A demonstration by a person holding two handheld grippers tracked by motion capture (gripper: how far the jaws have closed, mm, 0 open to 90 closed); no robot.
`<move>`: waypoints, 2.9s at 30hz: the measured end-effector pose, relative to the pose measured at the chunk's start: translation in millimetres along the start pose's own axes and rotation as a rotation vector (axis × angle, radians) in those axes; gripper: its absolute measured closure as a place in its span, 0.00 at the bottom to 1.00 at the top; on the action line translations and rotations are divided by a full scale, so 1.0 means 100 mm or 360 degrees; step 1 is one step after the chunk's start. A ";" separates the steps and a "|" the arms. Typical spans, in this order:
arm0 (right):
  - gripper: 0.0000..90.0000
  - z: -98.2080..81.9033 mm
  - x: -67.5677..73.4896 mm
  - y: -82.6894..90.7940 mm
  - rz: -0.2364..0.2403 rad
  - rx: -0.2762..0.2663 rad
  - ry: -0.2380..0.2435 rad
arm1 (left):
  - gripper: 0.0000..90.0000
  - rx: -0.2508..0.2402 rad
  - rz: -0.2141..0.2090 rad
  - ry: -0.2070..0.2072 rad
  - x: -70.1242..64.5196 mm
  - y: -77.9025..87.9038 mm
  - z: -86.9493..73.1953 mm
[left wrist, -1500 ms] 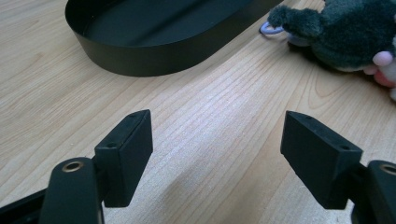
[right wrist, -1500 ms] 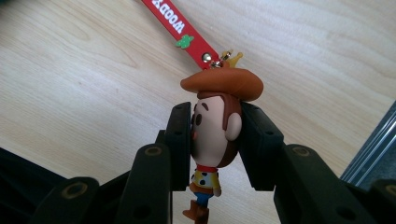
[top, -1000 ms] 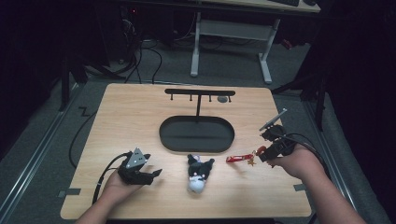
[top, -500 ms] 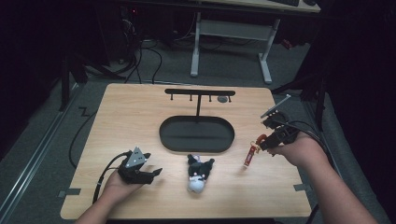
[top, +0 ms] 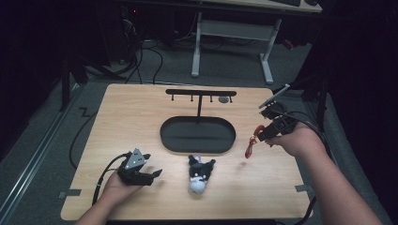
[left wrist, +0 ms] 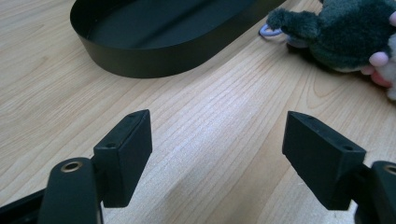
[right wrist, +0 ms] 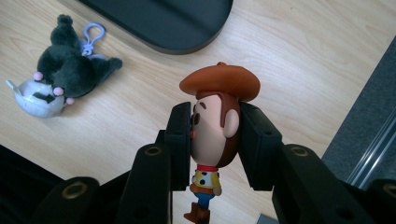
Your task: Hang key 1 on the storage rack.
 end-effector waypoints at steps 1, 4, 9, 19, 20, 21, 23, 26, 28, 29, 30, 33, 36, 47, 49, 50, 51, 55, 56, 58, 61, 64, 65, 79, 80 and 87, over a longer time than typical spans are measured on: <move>0.75 0.03 0.00 0.01 -0.0004 0.0003 0.0008 | 0.28 -0.0003 -0.0004 0.0000 0.00 0.00 0.00; 0.75 0.11 -0.01 0.05 -0.0012 -0.0017 0.0014 | 0.28 0.0022 -0.0009 -0.0015 -0.01 -0.02 -0.01; 0.75 0.27 -0.01 0.09 -0.0026 -0.0042 0.0043 | 0.28 0.0018 -0.0031 -0.0008 -0.01 -0.02 -0.01; 0.75 0.55 -0.07 0.07 -0.0045 -0.0062 0.0047 | 0.27 -0.0003 -0.0038 -0.0003 -0.01 0.00 0.00; 0.75 0.57 -0.08 0.07 -0.0050 -0.0063 0.0045 | 0.27 -0.0008 -0.0036 -0.0002 -0.01 0.01 0.00; 0.75 0.60 -0.09 0.07 -0.0054 -0.0068 0.0035 | 0.27 -0.0001 -0.0037 -0.0004 -0.01 0.01 0.00; 0.75 0.65 -0.11 0.07 -0.0061 -0.0081 0.0039 | 0.27 0.0010 -0.0036 -0.0012 0.00 0.00 -0.01; 0.75 0.72 -0.12 0.08 -0.0066 -0.0091 0.0040 | 0.27 0.0006 -0.0038 -0.0008 0.00 0.01 -0.01; 0.75 0.77 -0.13 0.08 -0.0067 -0.0102 0.0044 | 0.28 0.0011 -0.0036 -0.0012 0.00 0.01 -0.01; 0.75 0.79 -0.14 0.08 -0.0070 -0.0104 0.0038 | 0.28 0.0013 -0.0036 -0.0014 -0.01 0.01 -0.01; 0.75 0.81 -0.14 0.08 -0.0069 -0.0104 0.0037 | 0.28 0.0014 -0.0035 -0.0015 -0.01 0.01 -0.02; 0.75 0.86 -0.14 0.07 -0.0069 -0.0103 0.0052 | 0.28 0.0008 -0.0033 -0.0010 0.00 0.02 -0.01; 0.75 0.91 -0.14 0.07 -0.0067 -0.0113 0.0055 | 0.28 0.0017 -0.0032 -0.0012 0.00 0.01 -0.02; 0.75 1.03 -0.14 0.04 -0.0065 -0.0119 0.0071 | 0.28 0.0018 -0.0033 -0.0014 0.00 0.01 -0.02; 0.75 1.05 -0.14 0.04 -0.0068 -0.0126 0.0065 | 0.28 0.0018 -0.0032 -0.0013 0.00 0.01 -0.02; 0.75 1.06 -0.14 0.04 -0.0068 -0.0123 0.0061 | 0.28 0.0016 -0.0033 -0.0012 0.01 0.01 -0.02; 0.75 1.07 -0.15 0.03 -0.0071 -0.0128 0.0064 | 0.28 0.0015 -0.0033 -0.0013 0.01 0.02 -0.02; 0.75 1.10 -0.18 0.02 -0.0074 -0.0122 0.0056 | 0.28 0.0017 -0.0031 -0.0008 0.01 0.02 -0.02; 0.75 1.11 -0.19 0.02 -0.0078 -0.0119 0.0054 | 0.28 0.0017 -0.0031 -0.0008 0.01 0.02 -0.02; 0.75 1.13 -0.19 0.02 -0.0072 -0.0124 0.0050 | 0.28 0.0014 -0.0030 -0.0006 0.01 0.02 -0.02; 0.75 1.18 -0.21 0.02 -0.0080 -0.0131 0.0053 | 0.28 0.0017 -0.0031 -0.0004 0.02 0.02 -0.02; 0.75 1.21 -0.23 0.00 -0.0082 -0.0133 0.0043 | 0.28 0.0018 -0.0031 -0.0004 0.02 0.03 -0.02; 0.75 1.22 -0.23 0.00 -0.0079 -0.0134 0.0036 | 0.28 0.0018 -0.0031 -0.0004 0.02 0.03 -0.02; 0.75 1.27 -0.31 -0.07 -0.0113 -0.0130 0.0010 | 0.28 0.0022 -0.0032 -0.0006 0.02 0.03 -0.03; 0.75 1.27 -0.31 -0.07 -0.0117 -0.0129 0.0003 | 0.28 0.0022 -0.0033 -0.0006 0.02 0.02 -0.03; 0.75 1.23 -0.34 -0.11 -0.0110 -0.0135 -0.0019 | 0.28 0.0022 -0.0032 -0.0008 0.02 0.02 -0.03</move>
Point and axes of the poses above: each handheld gripper's, and its own axes: y roughly backward along the jaws, z roughly out of its top, x roughly to its left, the point moved 5 cm from there along -y, roughly forward along the jaws, and after that the axes turned 10 degrees about y, right-handed, at the moved point
